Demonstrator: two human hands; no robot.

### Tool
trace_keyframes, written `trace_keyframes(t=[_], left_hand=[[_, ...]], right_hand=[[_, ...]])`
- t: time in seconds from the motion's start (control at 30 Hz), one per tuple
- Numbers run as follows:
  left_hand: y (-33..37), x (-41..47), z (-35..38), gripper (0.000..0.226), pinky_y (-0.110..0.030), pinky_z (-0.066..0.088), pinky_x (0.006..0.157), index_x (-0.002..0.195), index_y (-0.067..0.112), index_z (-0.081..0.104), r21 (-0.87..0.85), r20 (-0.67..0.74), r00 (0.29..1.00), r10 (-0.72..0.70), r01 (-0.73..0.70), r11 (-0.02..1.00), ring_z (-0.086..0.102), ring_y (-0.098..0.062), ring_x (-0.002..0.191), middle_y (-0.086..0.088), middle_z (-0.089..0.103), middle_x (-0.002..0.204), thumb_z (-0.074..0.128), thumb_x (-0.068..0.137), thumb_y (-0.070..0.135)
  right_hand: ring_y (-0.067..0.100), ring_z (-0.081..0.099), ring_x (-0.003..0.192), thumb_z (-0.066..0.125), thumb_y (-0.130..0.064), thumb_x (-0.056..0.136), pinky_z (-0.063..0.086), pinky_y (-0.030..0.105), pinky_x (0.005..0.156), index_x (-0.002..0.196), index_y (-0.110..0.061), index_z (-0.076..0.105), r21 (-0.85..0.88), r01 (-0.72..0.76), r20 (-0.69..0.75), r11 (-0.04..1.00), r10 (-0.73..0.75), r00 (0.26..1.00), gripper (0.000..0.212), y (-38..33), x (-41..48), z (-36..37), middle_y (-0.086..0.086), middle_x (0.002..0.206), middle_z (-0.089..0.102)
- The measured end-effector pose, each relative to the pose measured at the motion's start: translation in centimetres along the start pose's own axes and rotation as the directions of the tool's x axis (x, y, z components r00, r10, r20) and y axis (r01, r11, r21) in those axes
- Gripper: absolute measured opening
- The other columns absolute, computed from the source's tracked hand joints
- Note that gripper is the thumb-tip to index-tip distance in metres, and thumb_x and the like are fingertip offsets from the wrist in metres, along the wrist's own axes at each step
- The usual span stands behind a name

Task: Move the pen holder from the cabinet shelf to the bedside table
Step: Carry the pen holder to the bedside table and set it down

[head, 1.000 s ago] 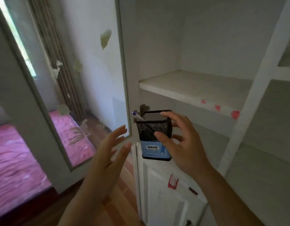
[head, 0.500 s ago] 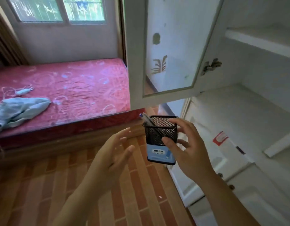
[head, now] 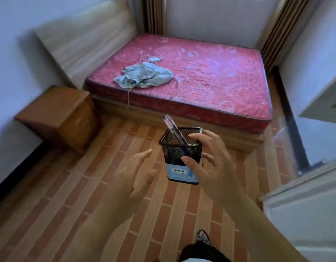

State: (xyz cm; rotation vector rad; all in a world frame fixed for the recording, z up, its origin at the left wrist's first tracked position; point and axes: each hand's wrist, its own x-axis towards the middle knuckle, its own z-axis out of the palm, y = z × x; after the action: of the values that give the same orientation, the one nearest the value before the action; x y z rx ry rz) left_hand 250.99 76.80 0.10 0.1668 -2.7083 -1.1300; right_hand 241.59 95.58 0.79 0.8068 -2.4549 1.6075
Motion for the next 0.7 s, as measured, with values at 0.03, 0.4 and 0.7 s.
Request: trace_keyframes(t=[0.03,0.4,0.7], left_hand=[[-0.9,-0.7,-1.2,0.052,0.002,0.026,0.085,0.130,0.041,0.034,0.007,-0.031,0.999,-0.044,0.044,0.999,0.035,0.018,0.113,0.027,0.036,0.129,0.035,0.083,0.063],[-9.2,0.6,-9.0,0.056,0.006,0.029,0.072,0.133,0.040,0.037,-0.050,-0.238,0.923,-0.303,0.300,0.953,0.032,0.030,0.105,0.033,0.037,0.125,0.035,0.081,0.062],[-14.4,17.2,-14.0,0.061,-0.006,0.030,0.081,0.134,0.039,0.037,-0.051,-0.284,0.920,-0.270,0.266,0.963,0.037,0.019,0.113,0.025,0.040,0.133,0.035,0.081,0.068]], right_hand=[[0.010,0.044,0.123,0.061,-0.047,0.080,0.049,0.044,0.092,0.116,-0.041,0.051,0.013,0.015,0.049,1.000,-0.015,0.999,0.039,-0.4,0.4,1.7,-0.009,0.132,0.043],[0.009,0.045,0.121,0.062,-0.046,0.077,0.049,0.041,0.094,0.114,-0.047,0.050,0.150,0.082,0.330,0.985,-0.128,0.935,0.039,-1.9,9.0,14.7,-0.011,0.130,0.043],[0.016,0.049,0.120,0.063,-0.051,0.077,0.051,0.044,0.090,0.114,-0.053,0.048,0.187,0.104,0.361,0.977,-0.167,0.918,0.040,0.5,25.7,20.1,-0.011,0.132,0.041]])
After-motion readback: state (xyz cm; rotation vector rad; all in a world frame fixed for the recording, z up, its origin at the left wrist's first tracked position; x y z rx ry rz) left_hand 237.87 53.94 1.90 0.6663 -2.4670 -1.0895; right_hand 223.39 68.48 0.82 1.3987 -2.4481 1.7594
